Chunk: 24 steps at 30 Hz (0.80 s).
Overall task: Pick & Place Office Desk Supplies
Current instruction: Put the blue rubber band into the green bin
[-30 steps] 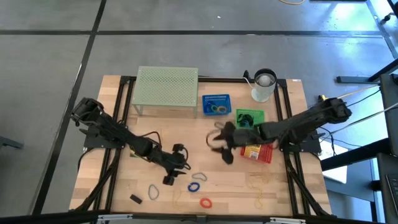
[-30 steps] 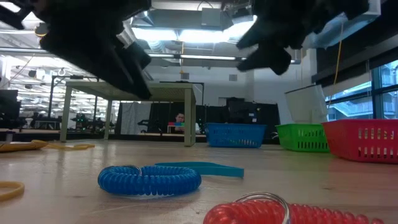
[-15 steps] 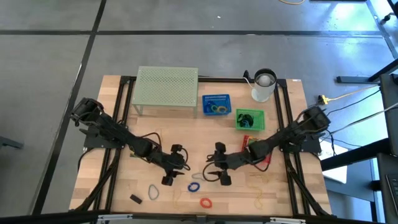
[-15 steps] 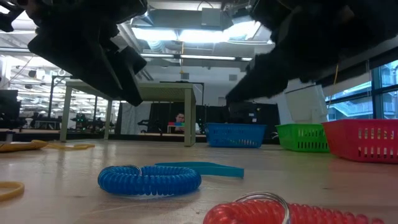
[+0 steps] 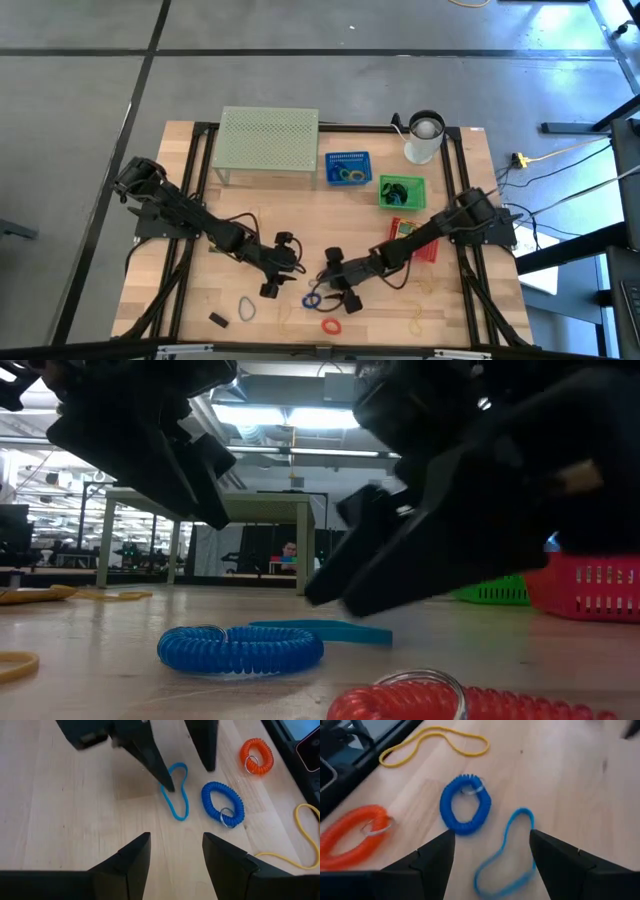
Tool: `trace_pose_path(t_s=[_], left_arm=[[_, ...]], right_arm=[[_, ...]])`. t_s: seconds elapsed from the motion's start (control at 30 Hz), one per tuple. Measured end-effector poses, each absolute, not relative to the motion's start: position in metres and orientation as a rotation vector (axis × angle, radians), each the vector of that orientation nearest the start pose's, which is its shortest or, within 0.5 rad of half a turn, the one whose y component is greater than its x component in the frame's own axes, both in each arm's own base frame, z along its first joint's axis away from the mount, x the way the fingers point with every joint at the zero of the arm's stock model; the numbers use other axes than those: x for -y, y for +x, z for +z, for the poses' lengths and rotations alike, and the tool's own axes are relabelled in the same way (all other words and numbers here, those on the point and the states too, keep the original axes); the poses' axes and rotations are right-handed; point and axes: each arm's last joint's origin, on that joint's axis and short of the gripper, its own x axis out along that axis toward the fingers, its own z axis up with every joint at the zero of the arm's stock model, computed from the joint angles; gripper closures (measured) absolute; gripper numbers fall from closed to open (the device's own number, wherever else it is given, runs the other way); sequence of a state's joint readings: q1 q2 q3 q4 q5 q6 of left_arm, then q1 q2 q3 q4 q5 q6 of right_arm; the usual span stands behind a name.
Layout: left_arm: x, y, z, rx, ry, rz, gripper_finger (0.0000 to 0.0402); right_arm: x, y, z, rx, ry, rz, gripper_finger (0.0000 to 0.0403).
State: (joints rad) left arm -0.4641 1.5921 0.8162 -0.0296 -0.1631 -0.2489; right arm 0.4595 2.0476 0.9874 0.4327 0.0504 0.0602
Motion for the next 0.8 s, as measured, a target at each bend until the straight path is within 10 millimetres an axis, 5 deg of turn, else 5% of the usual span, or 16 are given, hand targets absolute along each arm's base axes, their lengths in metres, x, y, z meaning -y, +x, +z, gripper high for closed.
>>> trace_pose_path(t_s=[0.57,0.8], left_arm=[[0.134,0.277,0.168,-0.815,0.019,-0.184,0.0224],[0.134,0.277,0.168,-0.816,0.020,-0.184,0.0224]], right_arm=[[-0.155,0.359,0.085,-0.735,-0.205,0.306,0.0147],[-0.154,0.358,0.083,-0.756,-0.120,0.274,0.0191]])
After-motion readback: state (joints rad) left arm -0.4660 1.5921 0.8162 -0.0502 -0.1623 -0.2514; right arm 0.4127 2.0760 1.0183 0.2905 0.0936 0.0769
